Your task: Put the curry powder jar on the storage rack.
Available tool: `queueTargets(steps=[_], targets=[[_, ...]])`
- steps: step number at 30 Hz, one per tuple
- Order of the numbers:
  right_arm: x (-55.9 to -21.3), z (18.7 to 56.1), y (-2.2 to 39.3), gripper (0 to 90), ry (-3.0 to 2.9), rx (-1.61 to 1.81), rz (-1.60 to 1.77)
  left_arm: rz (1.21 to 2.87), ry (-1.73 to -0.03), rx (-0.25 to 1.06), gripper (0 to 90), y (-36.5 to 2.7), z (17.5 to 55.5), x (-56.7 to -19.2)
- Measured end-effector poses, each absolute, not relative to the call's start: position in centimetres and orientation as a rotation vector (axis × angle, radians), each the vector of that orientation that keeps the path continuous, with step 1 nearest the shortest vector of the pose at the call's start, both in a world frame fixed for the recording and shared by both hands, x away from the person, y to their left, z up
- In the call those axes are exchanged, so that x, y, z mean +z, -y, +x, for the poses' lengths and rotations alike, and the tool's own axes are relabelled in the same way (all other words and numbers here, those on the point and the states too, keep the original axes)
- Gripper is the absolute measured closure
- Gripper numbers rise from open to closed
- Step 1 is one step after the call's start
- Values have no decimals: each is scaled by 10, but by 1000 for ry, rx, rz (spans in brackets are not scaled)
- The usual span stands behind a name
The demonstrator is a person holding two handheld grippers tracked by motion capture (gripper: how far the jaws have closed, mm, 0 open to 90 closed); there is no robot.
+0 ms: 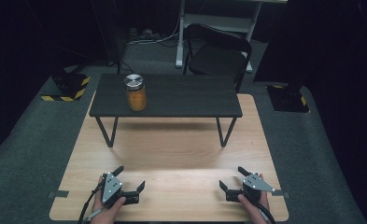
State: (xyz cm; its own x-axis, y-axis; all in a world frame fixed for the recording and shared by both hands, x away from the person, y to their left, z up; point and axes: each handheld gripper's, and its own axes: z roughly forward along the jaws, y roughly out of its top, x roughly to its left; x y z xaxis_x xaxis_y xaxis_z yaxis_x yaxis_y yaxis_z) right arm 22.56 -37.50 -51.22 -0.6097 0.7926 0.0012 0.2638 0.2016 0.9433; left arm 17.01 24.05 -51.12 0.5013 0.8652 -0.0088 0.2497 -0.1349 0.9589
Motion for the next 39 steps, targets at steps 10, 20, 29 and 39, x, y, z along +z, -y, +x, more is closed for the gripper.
queueTargets(steps=[10,20,29,39], targets=[[-512,226,375,1,-1987,1412,983,1728,-981,648,5,-240,175,-514],[-512,226,375,1,-1988,1410,981,1730,-1004,621,5,-241,178,-512],[-511,227,374,1,-1998,1403,970,1741,-972,617,5,-243,178,-513],[-511,228,374,1,-2003,1402,971,1741,-969,612,5,-244,178,-513]])
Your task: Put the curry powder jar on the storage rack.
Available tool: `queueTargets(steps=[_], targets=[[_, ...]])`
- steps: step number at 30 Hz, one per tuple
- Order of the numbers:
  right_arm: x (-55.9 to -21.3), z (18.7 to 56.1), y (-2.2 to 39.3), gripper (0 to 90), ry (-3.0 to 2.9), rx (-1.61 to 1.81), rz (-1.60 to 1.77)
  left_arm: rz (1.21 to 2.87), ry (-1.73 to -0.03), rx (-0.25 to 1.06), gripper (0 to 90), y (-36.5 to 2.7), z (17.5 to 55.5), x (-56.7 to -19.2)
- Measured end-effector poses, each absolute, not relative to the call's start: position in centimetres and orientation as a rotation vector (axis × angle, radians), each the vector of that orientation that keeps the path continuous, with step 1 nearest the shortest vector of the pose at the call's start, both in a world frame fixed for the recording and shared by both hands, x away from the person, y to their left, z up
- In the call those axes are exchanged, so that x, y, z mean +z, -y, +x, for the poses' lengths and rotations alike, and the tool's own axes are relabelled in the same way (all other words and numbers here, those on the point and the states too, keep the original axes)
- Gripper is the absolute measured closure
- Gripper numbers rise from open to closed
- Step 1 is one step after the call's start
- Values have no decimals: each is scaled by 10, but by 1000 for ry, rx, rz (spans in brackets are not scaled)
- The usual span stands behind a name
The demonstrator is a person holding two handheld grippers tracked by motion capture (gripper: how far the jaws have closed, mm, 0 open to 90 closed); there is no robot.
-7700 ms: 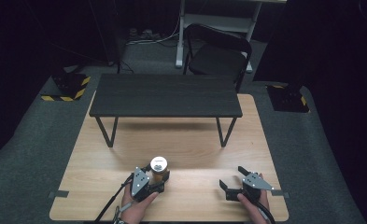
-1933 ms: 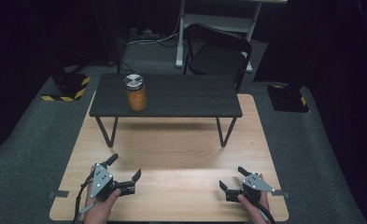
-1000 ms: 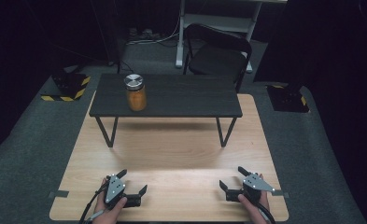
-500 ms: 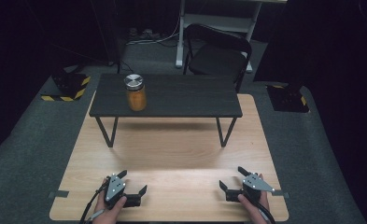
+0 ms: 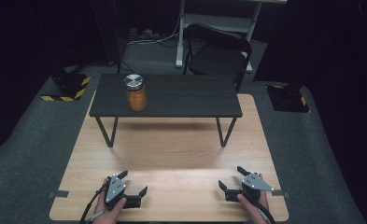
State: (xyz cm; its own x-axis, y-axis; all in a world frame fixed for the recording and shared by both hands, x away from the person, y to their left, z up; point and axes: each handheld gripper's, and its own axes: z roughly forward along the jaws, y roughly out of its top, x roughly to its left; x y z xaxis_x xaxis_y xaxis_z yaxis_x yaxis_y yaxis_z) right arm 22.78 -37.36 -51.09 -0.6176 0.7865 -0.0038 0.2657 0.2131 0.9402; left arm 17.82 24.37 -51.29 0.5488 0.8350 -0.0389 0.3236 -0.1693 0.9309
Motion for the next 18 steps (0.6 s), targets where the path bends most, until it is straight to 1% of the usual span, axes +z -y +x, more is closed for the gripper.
queueTargets(steps=[18], targets=[[-510,228,373,1,-2005,1400,976,1741,-967,587,7,-246,181,-513]])
